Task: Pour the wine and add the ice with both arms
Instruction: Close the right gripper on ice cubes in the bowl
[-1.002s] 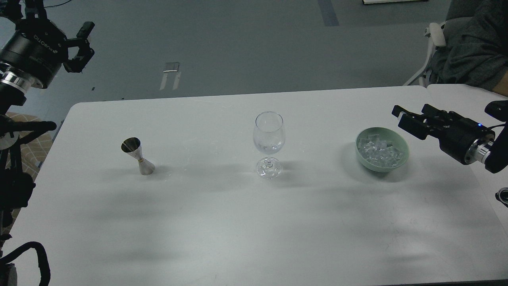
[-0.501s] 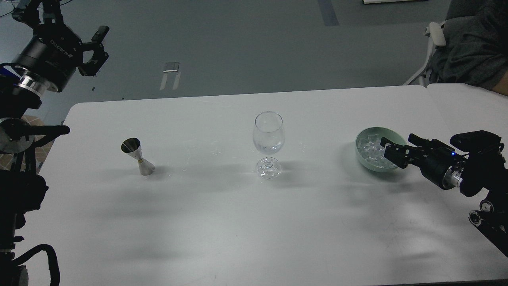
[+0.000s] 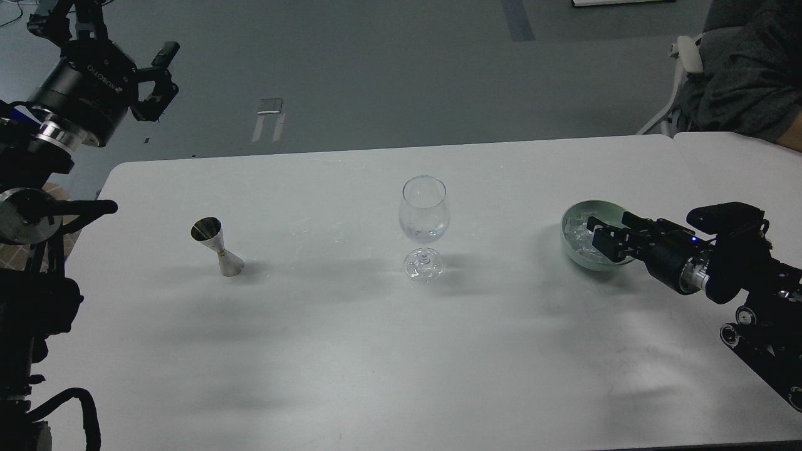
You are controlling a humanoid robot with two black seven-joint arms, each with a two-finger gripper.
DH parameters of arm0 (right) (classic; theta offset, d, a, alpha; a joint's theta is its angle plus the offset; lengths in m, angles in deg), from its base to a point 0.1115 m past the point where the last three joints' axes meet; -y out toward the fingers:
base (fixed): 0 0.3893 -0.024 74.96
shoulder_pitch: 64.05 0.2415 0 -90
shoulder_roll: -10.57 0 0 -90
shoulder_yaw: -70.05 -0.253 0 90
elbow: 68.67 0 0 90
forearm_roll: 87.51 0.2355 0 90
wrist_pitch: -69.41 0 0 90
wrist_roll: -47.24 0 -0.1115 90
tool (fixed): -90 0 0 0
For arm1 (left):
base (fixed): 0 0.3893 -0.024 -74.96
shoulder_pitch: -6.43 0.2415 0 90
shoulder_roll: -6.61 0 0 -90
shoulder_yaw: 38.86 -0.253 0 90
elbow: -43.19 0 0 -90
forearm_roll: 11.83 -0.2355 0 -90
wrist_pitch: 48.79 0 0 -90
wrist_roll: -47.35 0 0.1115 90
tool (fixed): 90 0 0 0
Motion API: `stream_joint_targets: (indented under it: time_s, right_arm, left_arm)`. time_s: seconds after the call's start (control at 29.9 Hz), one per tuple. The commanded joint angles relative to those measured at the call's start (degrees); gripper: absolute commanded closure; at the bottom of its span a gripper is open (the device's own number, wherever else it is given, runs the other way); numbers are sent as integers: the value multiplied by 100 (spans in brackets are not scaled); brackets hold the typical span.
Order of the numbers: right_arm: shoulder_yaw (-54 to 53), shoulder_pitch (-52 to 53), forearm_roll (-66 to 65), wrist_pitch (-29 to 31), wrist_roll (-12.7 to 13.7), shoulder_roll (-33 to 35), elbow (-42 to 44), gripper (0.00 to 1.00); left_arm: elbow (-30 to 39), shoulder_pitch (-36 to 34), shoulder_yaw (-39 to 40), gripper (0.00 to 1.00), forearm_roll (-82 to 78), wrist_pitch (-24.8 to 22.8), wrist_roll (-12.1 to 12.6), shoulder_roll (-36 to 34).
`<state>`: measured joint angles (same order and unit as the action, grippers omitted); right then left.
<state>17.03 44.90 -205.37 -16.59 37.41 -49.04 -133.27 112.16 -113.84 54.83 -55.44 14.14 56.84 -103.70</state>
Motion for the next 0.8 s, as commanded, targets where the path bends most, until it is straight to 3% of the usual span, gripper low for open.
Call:
stream_joint_targets:
  time_s: [0.0,0.17,0.77]
  right_arm:
    - [20,81,0,162,16,-32,27,30]
    - [55,117,0,267,16,-33,45,46]
    - [90,143,9,531,156,-33,62,46]
  left_arm:
    - [29,30,0,3,2,0,0,1]
    - [38,39,0,3,-7,0,0,1]
    - [38,48,0,3,-7,0,0,1]
